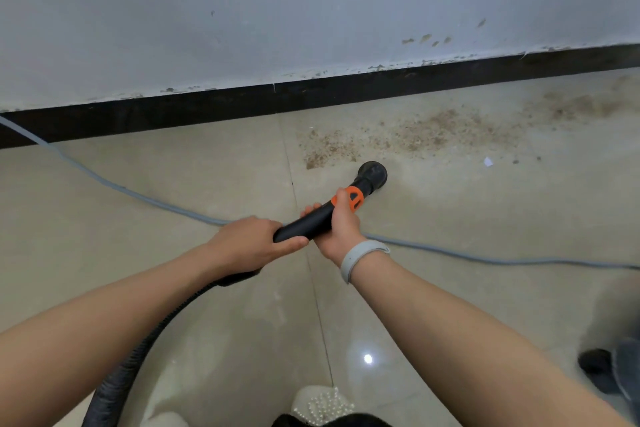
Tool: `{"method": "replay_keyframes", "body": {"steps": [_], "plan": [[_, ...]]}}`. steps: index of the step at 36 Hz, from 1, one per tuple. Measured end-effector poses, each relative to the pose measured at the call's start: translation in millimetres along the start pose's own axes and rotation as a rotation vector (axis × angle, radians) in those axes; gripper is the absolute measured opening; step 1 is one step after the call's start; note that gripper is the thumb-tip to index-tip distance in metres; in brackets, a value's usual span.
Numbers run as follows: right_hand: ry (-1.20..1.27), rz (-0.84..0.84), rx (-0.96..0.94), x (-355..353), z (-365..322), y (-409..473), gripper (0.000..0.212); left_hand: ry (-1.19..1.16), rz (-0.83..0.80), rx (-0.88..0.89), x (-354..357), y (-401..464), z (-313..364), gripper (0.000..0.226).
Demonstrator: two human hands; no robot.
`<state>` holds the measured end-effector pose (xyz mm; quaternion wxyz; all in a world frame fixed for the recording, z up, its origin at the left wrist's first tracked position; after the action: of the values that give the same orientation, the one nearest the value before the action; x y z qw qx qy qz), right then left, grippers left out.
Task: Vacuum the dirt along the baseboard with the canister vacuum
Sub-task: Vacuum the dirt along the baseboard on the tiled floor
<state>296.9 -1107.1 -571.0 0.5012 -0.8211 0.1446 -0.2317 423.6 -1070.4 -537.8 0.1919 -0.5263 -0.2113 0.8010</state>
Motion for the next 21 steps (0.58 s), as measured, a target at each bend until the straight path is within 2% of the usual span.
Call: {"method": "replay_keyframes", "body": {"steps": [4,8,13,21], "plan": [[-0.022,0.031,-0.023,3,-21,3,0.023,-0.003,0.003,-0.007,-9,13,11,0.057],[-0.053,0.063,-0.062,5,-26,12,0.020,-0.040,-0.013,0.005,-7,22,7,0.058],[-0.101,0.057,-0.036,7,-1,20,0.020,-0.122,-0.003,0.010,11,15,-20,0.050],[-0.453,0.018,0.076,20,48,12,0.018,-0.257,0.052,-0.086,51,-24,-84,0.056]]}}
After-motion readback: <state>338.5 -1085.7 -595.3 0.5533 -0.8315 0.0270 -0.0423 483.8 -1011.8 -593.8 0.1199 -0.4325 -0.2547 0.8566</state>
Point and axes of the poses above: each hand's wrist, its own y-axis towards the middle knuckle, its own x-axis out of the palm, z = x × y, the point moved 6 cm from there along y, towards the middle knuckle, and after that the axes turned 3 degrees about z, right-handed, at the moved point
